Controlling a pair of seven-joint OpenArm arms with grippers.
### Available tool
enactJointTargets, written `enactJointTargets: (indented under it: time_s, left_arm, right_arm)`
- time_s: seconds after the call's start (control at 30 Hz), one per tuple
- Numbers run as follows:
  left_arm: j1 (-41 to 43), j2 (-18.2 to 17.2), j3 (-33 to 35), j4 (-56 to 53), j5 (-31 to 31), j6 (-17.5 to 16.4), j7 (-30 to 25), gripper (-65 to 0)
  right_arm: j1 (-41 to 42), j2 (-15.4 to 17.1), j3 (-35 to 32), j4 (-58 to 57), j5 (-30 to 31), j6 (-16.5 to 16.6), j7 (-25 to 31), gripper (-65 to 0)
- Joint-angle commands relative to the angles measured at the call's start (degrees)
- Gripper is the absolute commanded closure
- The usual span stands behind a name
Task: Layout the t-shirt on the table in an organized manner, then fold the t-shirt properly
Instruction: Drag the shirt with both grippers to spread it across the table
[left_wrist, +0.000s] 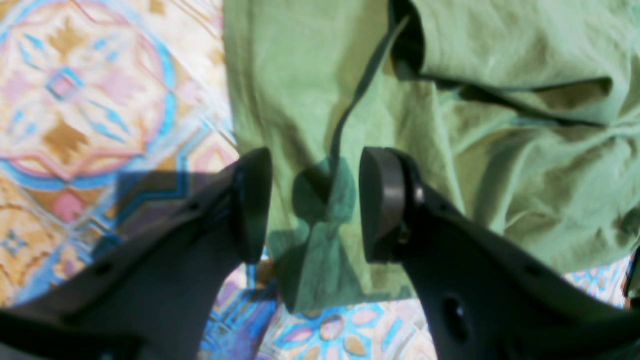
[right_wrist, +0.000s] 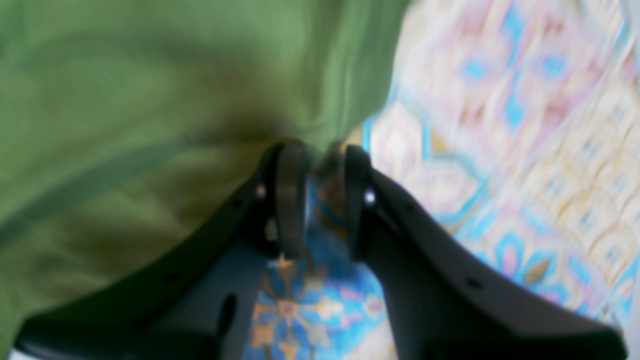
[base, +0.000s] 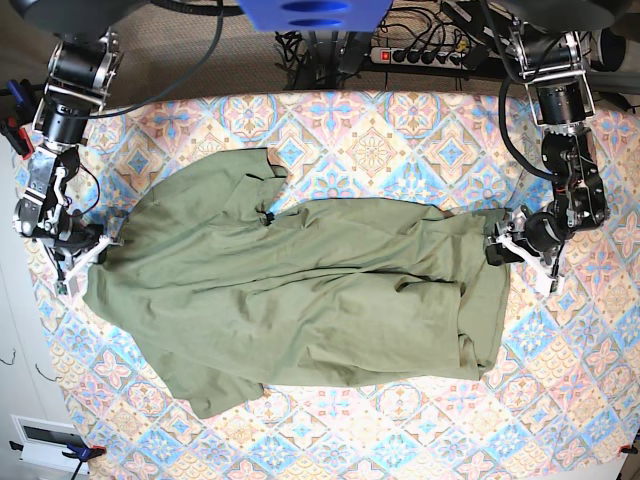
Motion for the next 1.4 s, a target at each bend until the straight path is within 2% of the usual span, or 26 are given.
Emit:
enactJointTargets:
  time_s: [0.0,0.07,0.13,0.2,0.3,0.43,0.5,0.57,0.67,0.8,0.93,1.17,1.37]
  left_arm:
    - [-1.2,0.1,-0.3,0.6,-0.8,-0.3,-1.1,-28.3]
    - [-1.3,0.9,-0.3,0.5,-0.8,-0.3,-1.0,-26.6]
    - [-1.4,2.1,-0.2,0.5,-0.8,-0.4,-0.6,-22.3]
    - [-1.4,2.4,-0.2,0.5,-1.1,-0.5,-0.6,-15.0]
    - [-1.5,2.5,-0.2,0.5,-1.2,-0.5,-0.6,-0.3]
    - [-2.6,2.2,-0.7,0.9,-2.2,-1.0,2.0,0.0]
    - [-3.3,-0.1,-1.5,0.9,-5.5,-3.2,3.7,0.0]
    - [-3.3,-2.1,-2.9,0.9,-10.3,-4.0,5.7,0.0]
    - [-3.1,-4.9,-5.7,0.9,-16.2,-4.0,9.1,0.0]
    - [-1.2,-7.3,-8.4,0.9,-20.8,-4.0,13.2,0.0]
    - [2.7,-10.4,-8.8,2.3,-25.2,-4.1,14.1,0.0]
    - [13.5,-11.3,-8.9,17.4,-23.8,-4.1,14.0,0.0]
    - [16.0,-11.2,-8.9,20.3,-20.1,-4.1,13.9,0.0]
  right_arm:
    - [1.9,1.5,0.5,1.0,0.7,-0.1,1.7,-13.2]
    - [1.9,1.5,0.5,1.0,0.7,-0.1,1.7,-13.2]
    - [1.9,1.4,0.5,1.0,0.7,-0.1,1.7,-13.2]
    - [1.8,1.4,0.5,1.0,0.7,-0.1,1.7,-13.2]
    - [1.8,1.4,0.5,1.0,0.7,-0.1,1.7,-13.2]
    - [1.7,1.4,0.5,1.0,0.7,-0.1,1.7,-13.1]
    - [0.6,1.4,0.5,1.0,0.7,-0.1,1.7,-13.1]
    - [-0.6,1.4,0.5,1.6,0.7,-0.1,1.7,-13.1]
    - [-1.4,1.4,0.5,3.1,0.7,-0.1,1.7,-13.1]
    - [-3.2,1.4,0.5,3.3,0.7,-0.1,1.7,-13.1]
    - [-3.4,1.4,0.1,3.3,0.8,-0.1,1.6,-13.5]
    - [-3.5,1.4,0.1,3.4,0.8,0.1,-5.6,-14.2]
    - [-3.5,1.4,0.5,5.1,0.8,0.1,-9.9,-23.7]
